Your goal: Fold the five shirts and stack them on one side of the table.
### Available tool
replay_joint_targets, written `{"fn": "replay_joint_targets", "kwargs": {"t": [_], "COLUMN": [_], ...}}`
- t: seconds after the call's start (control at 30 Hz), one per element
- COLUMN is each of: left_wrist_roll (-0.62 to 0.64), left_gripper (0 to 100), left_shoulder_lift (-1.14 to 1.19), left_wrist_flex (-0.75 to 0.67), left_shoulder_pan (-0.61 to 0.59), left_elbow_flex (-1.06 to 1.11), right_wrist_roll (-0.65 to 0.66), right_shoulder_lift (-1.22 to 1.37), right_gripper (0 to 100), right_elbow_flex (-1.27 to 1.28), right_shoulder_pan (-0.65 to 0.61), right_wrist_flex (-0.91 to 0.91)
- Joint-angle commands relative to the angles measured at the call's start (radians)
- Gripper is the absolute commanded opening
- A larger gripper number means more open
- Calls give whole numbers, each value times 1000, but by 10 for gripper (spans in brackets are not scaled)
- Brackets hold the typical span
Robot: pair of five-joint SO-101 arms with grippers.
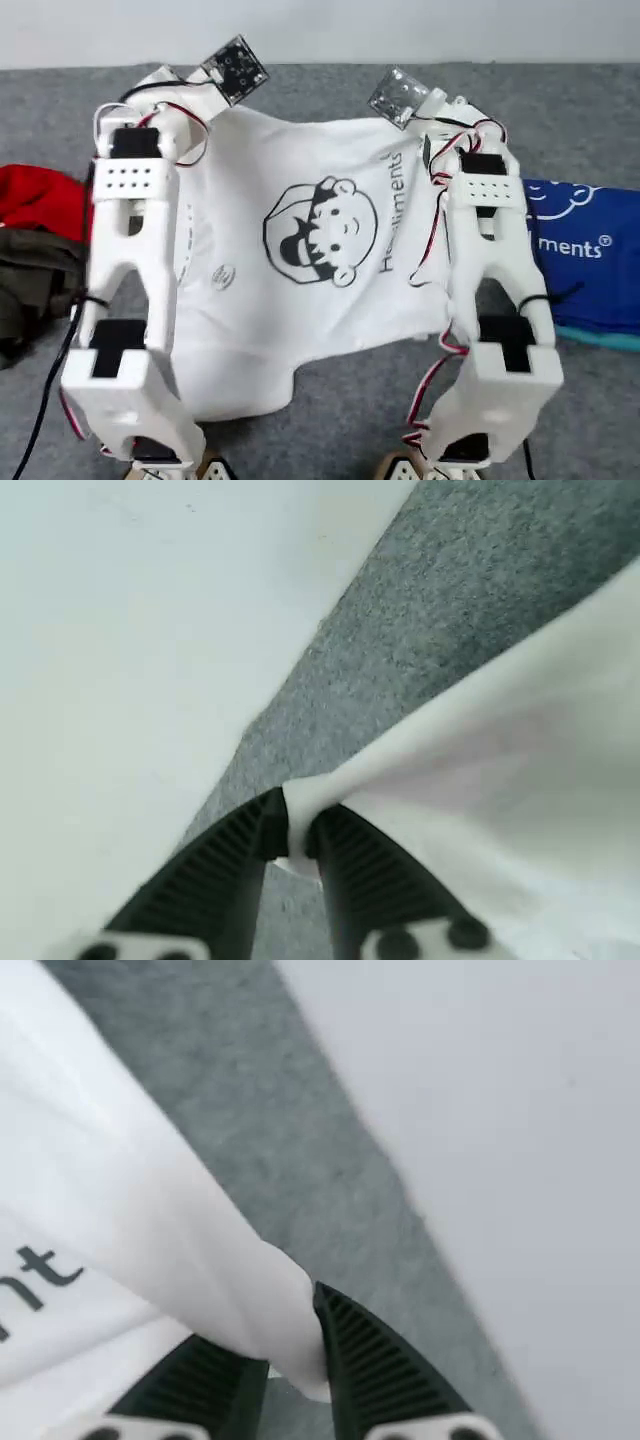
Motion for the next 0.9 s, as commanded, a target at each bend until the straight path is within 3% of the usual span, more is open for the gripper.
{"fn": "replay_joint_targets", "kwargs": {"t": [0.0,0.2,0.4,0.63,0.87], "left_wrist_roll": [-40,-49,-120,-120,-117], "left_gripper": [14,14,14,14,14], "left_shoulder_lift": [29,176,282,321,318], "left_wrist_flex": [-98,-77,195,465,806], "left_shoulder_pan": [-3,-26,-20,-6,46], "left_elbow_flex": [-47,-297,-552,-754,-895], "right_wrist_roll": [114,235,262,255,98], "right_shoulder_lift": [64,202,271,285,277], "right_gripper": [10,10,10,10,10], "right_elbow_flex": [-12,-14,-89,-272,-459], "right_shoulder_pan": [19,7,-2,-4,-4], "right_wrist_flex": [-162,-344,-361,-111,294]}}
